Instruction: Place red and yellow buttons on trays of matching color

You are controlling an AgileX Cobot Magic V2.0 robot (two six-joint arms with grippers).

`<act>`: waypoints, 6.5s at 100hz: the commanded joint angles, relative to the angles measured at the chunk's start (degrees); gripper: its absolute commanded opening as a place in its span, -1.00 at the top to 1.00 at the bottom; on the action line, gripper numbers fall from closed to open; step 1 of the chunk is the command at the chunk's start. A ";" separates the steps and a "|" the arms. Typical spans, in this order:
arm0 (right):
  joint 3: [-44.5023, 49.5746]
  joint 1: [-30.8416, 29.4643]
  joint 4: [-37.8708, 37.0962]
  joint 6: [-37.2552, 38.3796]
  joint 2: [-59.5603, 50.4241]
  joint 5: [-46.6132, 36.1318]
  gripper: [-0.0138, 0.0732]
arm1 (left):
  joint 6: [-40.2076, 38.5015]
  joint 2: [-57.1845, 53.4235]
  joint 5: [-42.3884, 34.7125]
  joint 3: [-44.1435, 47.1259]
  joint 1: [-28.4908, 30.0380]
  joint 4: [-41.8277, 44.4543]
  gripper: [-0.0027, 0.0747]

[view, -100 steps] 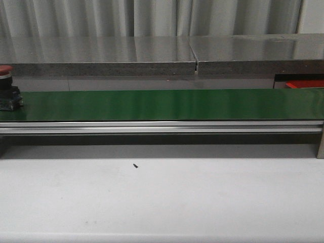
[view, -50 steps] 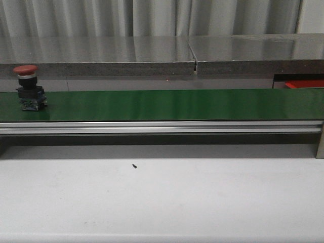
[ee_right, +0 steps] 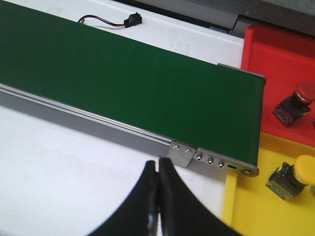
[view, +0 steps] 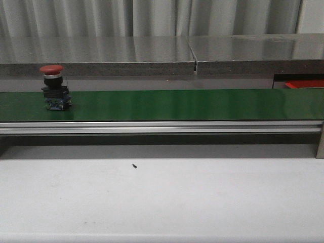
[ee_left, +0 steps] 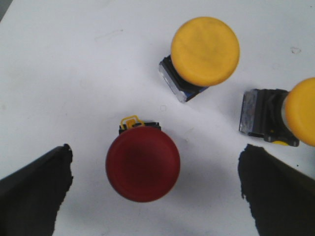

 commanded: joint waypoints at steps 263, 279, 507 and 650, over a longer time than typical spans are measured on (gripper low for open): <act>-1.65 -0.01 0.73 -0.26 -0.25 -3.18 0.84 | 2.69 -37.10 -3.10 16.15 -28.39 -1.85 -0.75; -1.65 -0.01 0.73 -0.26 -0.25 -2.96 0.84 | 2.69 -49.87 -11.80 29.46 -31.57 -1.85 -0.75; -61.08 -5.68 5.79 4.73 59.24 14.00 0.31 | 2.69 -84.57 -27.65 71.60 -30.73 -5.36 0.98; -91.15 -16.87 5.90 6.75 85.87 15.84 -0.80 | 2.69 -84.57 -27.28 71.60 -30.73 -5.36 0.98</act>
